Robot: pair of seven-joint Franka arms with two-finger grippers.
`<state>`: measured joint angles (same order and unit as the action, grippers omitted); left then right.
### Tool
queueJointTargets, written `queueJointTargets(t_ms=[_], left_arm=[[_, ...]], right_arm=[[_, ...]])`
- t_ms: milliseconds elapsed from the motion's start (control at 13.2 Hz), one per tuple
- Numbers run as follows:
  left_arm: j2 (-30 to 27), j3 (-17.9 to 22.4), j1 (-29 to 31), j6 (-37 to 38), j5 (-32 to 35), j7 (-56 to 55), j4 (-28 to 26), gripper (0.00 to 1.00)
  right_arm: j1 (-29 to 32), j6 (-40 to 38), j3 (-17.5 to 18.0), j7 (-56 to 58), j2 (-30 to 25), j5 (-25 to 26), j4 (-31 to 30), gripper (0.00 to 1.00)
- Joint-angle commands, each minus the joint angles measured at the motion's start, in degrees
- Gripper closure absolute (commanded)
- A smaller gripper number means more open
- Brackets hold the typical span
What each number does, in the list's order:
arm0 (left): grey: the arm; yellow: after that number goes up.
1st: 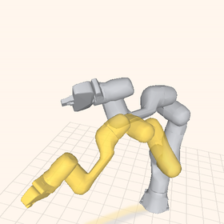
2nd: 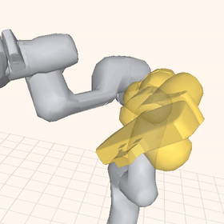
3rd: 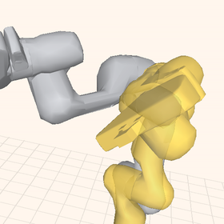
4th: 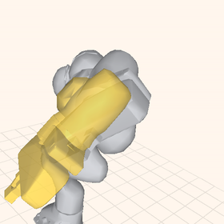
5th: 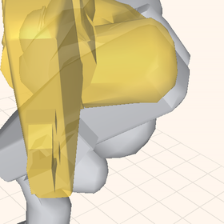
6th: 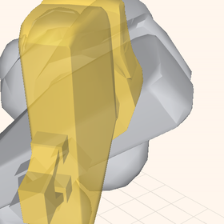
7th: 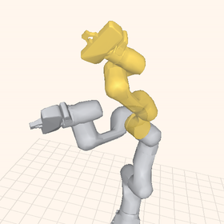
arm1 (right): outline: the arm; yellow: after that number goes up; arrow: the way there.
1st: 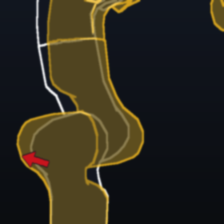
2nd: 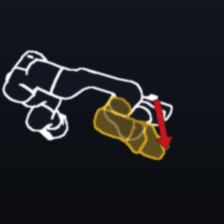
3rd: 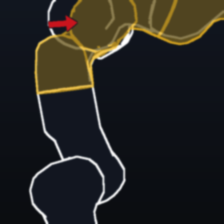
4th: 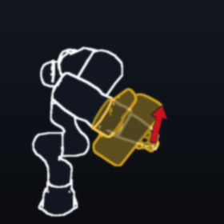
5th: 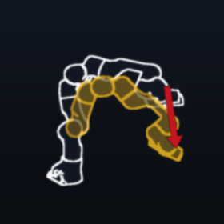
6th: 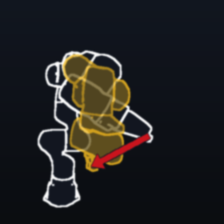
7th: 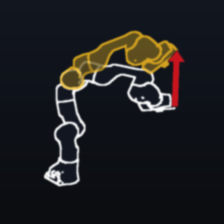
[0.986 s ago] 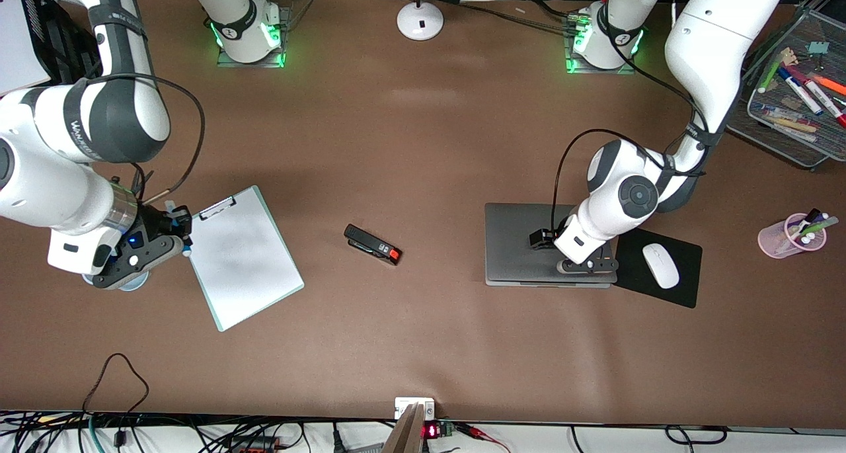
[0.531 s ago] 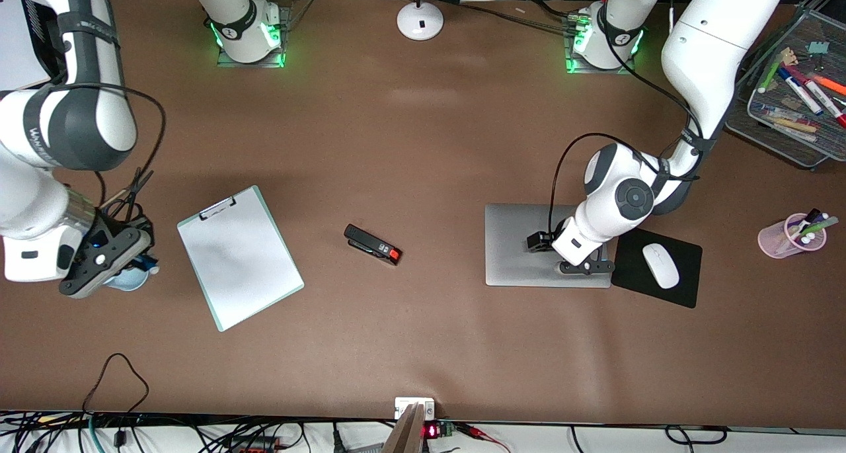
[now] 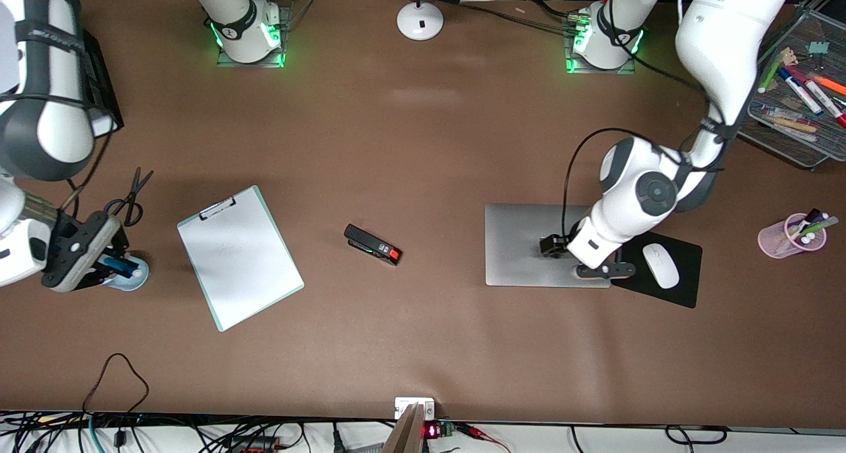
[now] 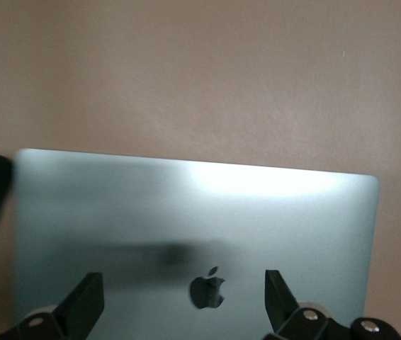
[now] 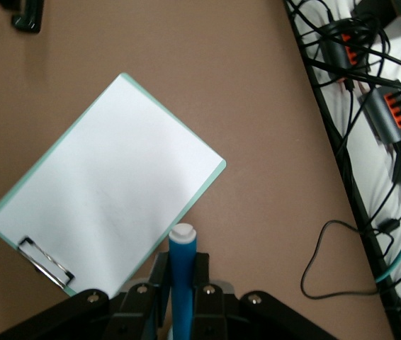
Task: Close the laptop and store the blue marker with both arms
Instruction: 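Carry the marker to the pen cup while the left gripper presses the lid shut, then lower the marker into the pen cup while the left gripper lifts away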
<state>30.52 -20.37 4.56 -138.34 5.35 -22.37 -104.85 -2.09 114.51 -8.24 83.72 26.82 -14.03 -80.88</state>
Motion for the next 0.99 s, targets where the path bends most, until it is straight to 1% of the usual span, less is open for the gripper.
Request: queueJointTargets(t_ms=[0, 76, 303, 455, 606, 910], left_arm=[[-4.3, -0.2, 1.6, 2.9, 1.3, -0.5, -0.8, 0.00], [-5.7, -0.3, 2.4, 5.2, 1.3, -0.3, -0.7, 0.00], [-9.2, -0.2, 3.3, 9.4, 1.3, -0.1, -0.7, 0.00], [-11.4, -0.2, 3.5, 12.3, 1.3, 1.5, -0.7, 0.00], [-13.5, -0.3, 5.0, 14.6, 1.3, 3.7, -0.7, 0.00], [-17.4, -0.4, 7.1, 19.1, 1.2, 8.5, -0.6, 0.00]], right_arm=[[3.0, -2.7, 0.9, 12.3, 0.8, -5.1, 0.2, 1.00], [3.8, -5.2, 0.9, 16.0, 0.9, -7.1, 0.2, 1.00], [5.1, -9.6, 0.9, 25.2, 1.3, -7.3, 0.3, 1.00], [6.3, -10.8, 0.9, 29.4, 1.6, -7.3, 0.3, 1.00], [7.5, -11.0, 0.9, 33.3, 1.7, -7.2, 0.4, 1.00], [10.1, -13.5, 0.9, 39.1, 3.7, -7.5, 0.9, 1.00]])
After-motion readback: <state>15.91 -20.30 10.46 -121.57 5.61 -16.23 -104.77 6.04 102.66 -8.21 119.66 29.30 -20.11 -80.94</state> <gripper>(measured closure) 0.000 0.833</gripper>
